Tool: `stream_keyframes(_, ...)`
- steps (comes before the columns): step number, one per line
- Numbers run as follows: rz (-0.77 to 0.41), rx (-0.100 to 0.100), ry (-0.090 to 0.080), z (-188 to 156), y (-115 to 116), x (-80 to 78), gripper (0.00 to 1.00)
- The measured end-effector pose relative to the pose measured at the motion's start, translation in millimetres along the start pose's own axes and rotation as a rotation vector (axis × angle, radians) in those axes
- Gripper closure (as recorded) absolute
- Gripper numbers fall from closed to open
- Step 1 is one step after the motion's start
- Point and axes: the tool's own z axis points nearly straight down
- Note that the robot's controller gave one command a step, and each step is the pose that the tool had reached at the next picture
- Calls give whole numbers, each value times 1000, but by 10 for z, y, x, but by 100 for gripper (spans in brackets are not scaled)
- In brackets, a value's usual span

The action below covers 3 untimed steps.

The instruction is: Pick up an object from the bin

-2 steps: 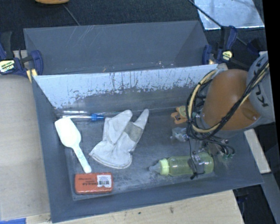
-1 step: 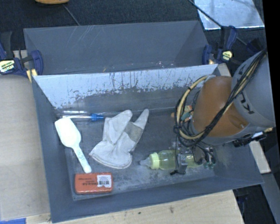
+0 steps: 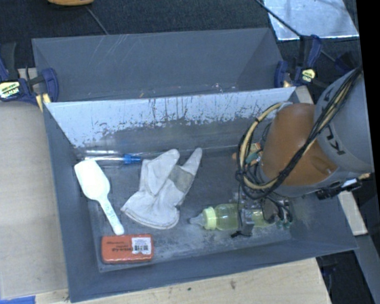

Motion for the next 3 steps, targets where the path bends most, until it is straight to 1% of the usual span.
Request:
stream_keyframes(1,12,-5,2,-520,71,-30,100)
stream_keyframes(2,5,-6,-6,-869,349,151,100)
stream_keyframes(3,2,-6,-6,-885,364,150,100)
